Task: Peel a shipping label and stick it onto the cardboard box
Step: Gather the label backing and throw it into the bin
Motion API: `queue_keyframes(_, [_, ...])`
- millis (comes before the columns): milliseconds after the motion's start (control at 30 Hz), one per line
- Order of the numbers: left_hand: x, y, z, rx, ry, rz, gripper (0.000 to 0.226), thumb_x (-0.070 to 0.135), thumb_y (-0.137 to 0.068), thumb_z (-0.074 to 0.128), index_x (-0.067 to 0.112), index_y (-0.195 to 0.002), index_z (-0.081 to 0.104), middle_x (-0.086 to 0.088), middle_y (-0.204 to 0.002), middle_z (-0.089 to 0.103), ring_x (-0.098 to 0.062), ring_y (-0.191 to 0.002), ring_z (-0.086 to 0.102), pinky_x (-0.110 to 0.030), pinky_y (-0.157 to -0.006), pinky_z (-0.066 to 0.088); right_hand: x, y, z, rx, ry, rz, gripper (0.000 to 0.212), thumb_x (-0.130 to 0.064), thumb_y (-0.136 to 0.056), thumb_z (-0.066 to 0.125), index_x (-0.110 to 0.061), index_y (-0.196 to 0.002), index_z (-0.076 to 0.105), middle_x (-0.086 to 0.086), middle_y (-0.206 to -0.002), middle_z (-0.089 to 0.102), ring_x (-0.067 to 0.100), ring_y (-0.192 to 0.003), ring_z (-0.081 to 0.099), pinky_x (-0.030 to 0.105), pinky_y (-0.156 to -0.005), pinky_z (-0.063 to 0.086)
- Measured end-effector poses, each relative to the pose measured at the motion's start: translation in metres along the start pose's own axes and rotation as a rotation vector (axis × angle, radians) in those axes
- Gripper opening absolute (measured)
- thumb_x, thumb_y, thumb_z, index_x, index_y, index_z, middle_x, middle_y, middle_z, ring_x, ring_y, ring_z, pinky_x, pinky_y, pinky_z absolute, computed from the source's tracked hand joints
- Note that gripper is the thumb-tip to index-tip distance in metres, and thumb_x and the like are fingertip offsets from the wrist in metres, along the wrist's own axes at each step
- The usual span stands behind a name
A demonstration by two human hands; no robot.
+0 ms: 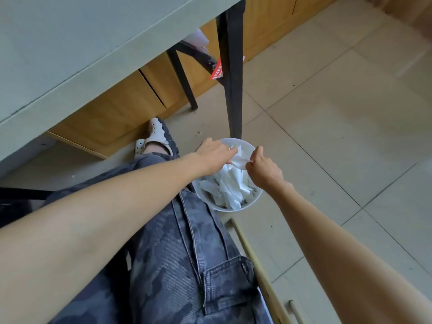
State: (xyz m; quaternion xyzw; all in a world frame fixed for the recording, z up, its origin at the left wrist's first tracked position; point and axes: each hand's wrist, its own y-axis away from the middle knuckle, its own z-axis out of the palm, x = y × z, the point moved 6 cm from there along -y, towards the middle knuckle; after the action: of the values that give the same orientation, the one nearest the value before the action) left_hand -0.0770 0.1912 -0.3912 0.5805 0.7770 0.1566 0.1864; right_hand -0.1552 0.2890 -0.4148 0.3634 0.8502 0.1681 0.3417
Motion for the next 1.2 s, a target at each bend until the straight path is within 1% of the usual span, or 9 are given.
queue_keyframes(200, [-0.013, -0.008, 0.013, 0.021, 0.011, -0.043, 0.043, 0.003, -0.094, 0.051, 0.018, -0.134, 0.045, -0.005, -0.12, 0.059, -0.03, -0.112, 0.058, -0.036, -0.074, 0.029, 0.007, -0.011, 0.013, 0.062, -0.057, 0.042, 0.018, -0.012, -0.094, 0.035, -0.012, -0.111, 0.041, 0.008, -0.088, 0.055, 0.036, -0.076, 0.05, 0.036, -0.066, 0.038])
queue_keyframes(400, [-0.021, -0.008, 0.002, 0.203, 0.054, -0.095, 0.058, -0.006, -0.083, 0.056, 0.019, -0.135, 0.046, -0.006, -0.125, 0.056, -0.029, -0.11, 0.056, -0.042, -0.094, 0.044, 0.007, -0.01, 0.009, 0.275, -0.128, 0.043, 0.017, -0.009, -0.091, 0.037, -0.014, -0.107, 0.039, 0.004, -0.088, 0.056, 0.036, -0.074, 0.05, 0.036, -0.063, 0.037])
queue_keyframes(567, [-0.013, -0.007, 0.0, 0.377, 0.061, 0.027, 0.052, -0.009, -0.069, 0.067, 0.019, -0.112, 0.065, -0.003, -0.111, 0.068, -0.028, -0.106, 0.062, -0.04, -0.087, 0.047, 0.013, -0.01, 0.019, 0.263, -0.124, 0.061, 0.025, -0.002, -0.092, 0.037, -0.012, -0.108, 0.052, 0.008, -0.112, 0.058, 0.036, -0.088, 0.054, 0.035, -0.069, 0.037])
queue_keyframes(700, [-0.009, -0.005, 0.004, 0.379, 0.026, 0.09, 0.051, -0.005, -0.07, 0.069, 0.02, -0.114, 0.069, -0.001, -0.116, 0.068, -0.027, -0.112, 0.061, -0.042, -0.094, 0.044, 0.016, -0.01, 0.026, 0.225, -0.091, 0.052, 0.035, 0.0, -0.092, 0.037, -0.017, -0.109, 0.062, 0.007, -0.124, 0.054, 0.035, -0.099, 0.059, 0.035, -0.074, 0.043])
queue_keyframes(767, [-0.013, -0.006, 0.008, 0.321, 0.012, 0.073, 0.045, 0.002, -0.079, 0.068, 0.021, -0.119, 0.069, 0.001, -0.125, 0.066, -0.027, -0.123, 0.055, -0.044, -0.103, 0.038, 0.016, -0.014, 0.031, 0.136, -0.033, 0.021, 0.041, 0.0, -0.091, 0.04, -0.022, -0.117, 0.064, 0.005, -0.13, 0.052, 0.032, -0.108, 0.058, 0.035, -0.078, 0.044])
queue_keyframes(867, [-0.017, -0.006, 0.016, 0.103, 0.052, 0.017, 0.041, 0.017, -0.097, 0.051, 0.024, -0.137, 0.056, 0.004, -0.147, 0.052, -0.027, -0.147, 0.028, -0.049, -0.118, 0.015, 0.014, -0.02, 0.039, -0.02, 0.076, -0.038, 0.051, -0.004, -0.092, 0.042, -0.03, -0.133, 0.058, 0.004, -0.144, 0.045, 0.027, -0.132, 0.042, 0.04, -0.1, 0.041])
queue_keyframes(967, [-0.015, -0.005, 0.028, -0.176, 0.113, -0.003, 0.043, 0.029, -0.102, 0.033, 0.028, -0.141, 0.05, 0.005, -0.152, 0.047, -0.028, -0.154, 0.007, -0.057, -0.12, -0.003, 0.01, -0.019, 0.045, -0.184, 0.228, -0.071, 0.056, -0.012, -0.096, 0.04, -0.037, -0.146, 0.042, 0.001, -0.157, 0.027, 0.026, -0.145, 0.02, 0.044, -0.114, 0.023])
queue_keyframes(1067, [-0.009, 0.001, 0.041, -0.441, 0.076, 0.015, 0.047, 0.034, -0.101, 0.023, 0.023, -0.141, 0.046, 0.001, -0.158, 0.037, -0.033, -0.154, -0.006, -0.064, -0.115, -0.013, 0.005, -0.015, 0.047, -0.257, 0.3, -0.09, 0.057, -0.014, -0.098, 0.038, -0.036, -0.15, 0.033, 0.001, -0.161, 0.019, 0.027, -0.147, 0.014, 0.045, -0.116, 0.018])
queue_keyframes(1200, [-0.003, 0.009, 0.027, -0.393, 0.101, 0.029, 0.058, 0.031, -0.103, 0.023, 0.021, -0.159, 0.012, 0.003, -0.167, 0.008, -0.031, -0.153, -0.011, -0.058, -0.12, -0.009, 0.003, -0.008, 0.042, -0.204, 0.241, -0.068, 0.056, -0.013, -0.096, 0.038, -0.028, -0.151, 0.034, 0.003, -0.157, 0.027, 0.028, -0.144, 0.021, 0.045, -0.114, 0.022])
